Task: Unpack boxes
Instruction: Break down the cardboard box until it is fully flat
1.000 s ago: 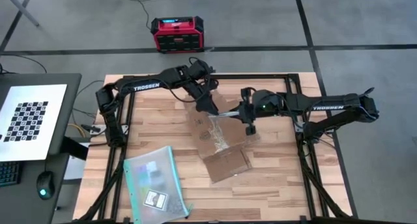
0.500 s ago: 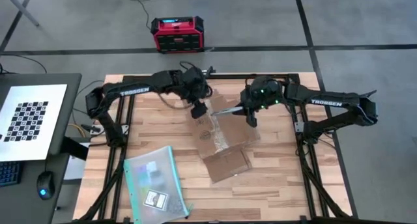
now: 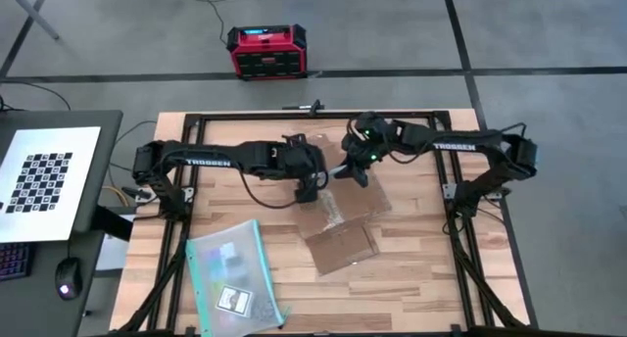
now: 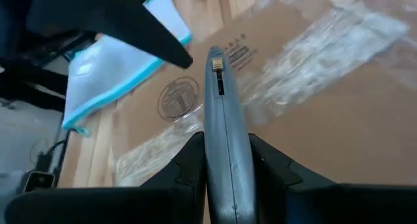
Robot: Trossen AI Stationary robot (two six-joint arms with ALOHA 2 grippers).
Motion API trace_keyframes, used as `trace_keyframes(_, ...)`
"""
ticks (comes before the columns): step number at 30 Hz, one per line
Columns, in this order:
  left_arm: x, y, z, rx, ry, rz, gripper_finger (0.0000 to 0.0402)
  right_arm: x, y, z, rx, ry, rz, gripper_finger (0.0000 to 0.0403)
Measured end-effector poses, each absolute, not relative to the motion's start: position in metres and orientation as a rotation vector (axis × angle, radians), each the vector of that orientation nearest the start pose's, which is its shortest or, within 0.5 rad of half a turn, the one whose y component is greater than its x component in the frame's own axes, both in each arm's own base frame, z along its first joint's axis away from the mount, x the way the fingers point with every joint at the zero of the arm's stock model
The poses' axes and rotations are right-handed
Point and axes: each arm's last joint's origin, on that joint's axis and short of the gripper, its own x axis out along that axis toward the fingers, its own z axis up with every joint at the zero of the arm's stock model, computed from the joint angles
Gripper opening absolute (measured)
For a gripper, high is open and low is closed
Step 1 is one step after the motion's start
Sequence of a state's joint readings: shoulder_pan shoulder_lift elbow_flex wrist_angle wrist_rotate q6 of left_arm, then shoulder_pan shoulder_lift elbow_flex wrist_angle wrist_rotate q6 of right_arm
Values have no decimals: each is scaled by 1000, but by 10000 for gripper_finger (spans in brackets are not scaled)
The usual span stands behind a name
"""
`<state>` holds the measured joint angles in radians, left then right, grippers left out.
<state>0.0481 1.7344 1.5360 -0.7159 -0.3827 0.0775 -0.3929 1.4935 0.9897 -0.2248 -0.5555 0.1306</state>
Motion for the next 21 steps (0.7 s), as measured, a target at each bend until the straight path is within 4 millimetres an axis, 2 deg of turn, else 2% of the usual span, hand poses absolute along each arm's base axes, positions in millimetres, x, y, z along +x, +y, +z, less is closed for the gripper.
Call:
trace_keyframes(8, 373, 26, 300, 126, 891, 367, 274, 295, -119, 225, 651, 705, 72, 75)
trace_keyframes(14, 374, 26, 301, 98, 880, 375, 274, 299, -121, 212, 739, 748, 43, 162)
trace_keyframes(21, 374, 25, 301, 79, 873, 378, 274, 296, -126, 217, 662, 715, 50, 241)
